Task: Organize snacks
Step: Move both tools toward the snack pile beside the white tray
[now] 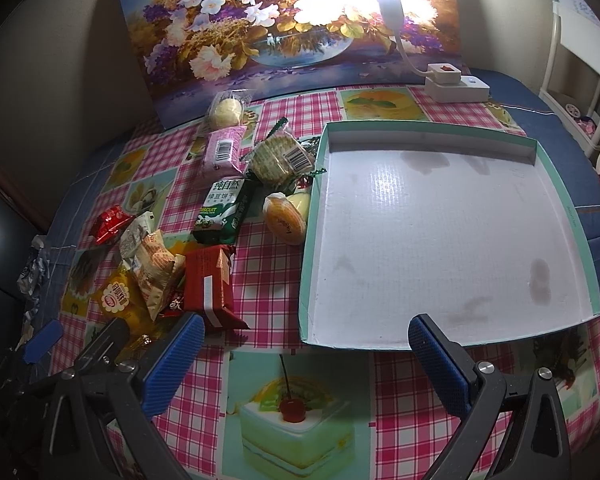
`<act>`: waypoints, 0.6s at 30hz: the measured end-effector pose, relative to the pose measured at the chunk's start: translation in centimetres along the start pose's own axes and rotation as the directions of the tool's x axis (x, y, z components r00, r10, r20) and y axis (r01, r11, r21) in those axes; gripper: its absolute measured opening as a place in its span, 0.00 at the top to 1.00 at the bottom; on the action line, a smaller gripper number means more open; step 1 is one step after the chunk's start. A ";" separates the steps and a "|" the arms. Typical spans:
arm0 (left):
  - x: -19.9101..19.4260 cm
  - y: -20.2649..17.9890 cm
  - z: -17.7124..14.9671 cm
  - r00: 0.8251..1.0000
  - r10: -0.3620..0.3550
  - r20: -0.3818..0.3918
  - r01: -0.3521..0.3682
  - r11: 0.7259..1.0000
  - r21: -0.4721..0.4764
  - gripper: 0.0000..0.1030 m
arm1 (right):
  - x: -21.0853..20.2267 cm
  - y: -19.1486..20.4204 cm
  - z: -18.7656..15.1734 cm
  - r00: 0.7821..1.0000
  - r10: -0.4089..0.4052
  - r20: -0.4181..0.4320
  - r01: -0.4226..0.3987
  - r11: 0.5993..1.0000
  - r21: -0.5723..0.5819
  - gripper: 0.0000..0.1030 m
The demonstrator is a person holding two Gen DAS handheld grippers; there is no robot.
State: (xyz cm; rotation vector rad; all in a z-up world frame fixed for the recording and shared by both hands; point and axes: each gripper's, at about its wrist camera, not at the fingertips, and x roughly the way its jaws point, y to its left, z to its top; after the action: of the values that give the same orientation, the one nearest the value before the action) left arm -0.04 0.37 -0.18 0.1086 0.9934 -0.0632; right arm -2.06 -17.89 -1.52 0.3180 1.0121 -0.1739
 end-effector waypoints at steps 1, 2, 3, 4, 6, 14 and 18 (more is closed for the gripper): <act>0.0 0.0 0.0 1.000 0.000 -0.001 0.000 1.000 0.000 0.00 | 0.0 0.0 0.0 1.000 -0.001 0.000 0.001 1.000 0.000 0.00; 0.0 0.0 0.0 1.000 0.001 0.000 -0.001 1.000 -0.001 0.00 | 0.0 0.0 0.0 1.000 -0.001 0.001 0.001 1.000 0.000 0.00; 0.1 0.1 0.0 1.000 0.001 -0.001 -0.001 1.000 -0.004 0.00 | 0.0 0.0 0.0 1.000 0.000 0.000 0.000 1.000 0.000 0.00; 0.1 0.2 0.0 1.000 0.002 -0.002 -0.002 1.000 -0.006 0.00 | 0.0 0.0 0.0 1.000 0.000 0.000 0.000 1.000 0.000 0.00; 0.2 0.4 0.0 1.000 0.005 -0.005 -0.005 1.000 -0.013 0.00 | 0.0 0.0 0.0 1.000 0.000 0.000 0.000 1.000 0.000 0.00; 0.3 1.2 0.1 1.000 0.017 -0.016 -0.018 0.999 -0.047 0.00 | 0.0 0.1 0.0 1.000 0.002 -0.001 -0.002 1.000 0.000 0.00; 0.5 1.7 0.0 1.000 0.022 -0.023 -0.023 0.998 -0.064 0.00 | 0.0 0.0 0.0 1.000 0.003 -0.001 -0.003 1.000 -0.001 0.00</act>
State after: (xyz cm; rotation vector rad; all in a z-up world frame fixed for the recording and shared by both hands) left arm 0.43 2.08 -0.47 0.0612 1.0150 -0.0093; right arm -2.07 -17.84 -1.58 0.3184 1.0127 -0.1709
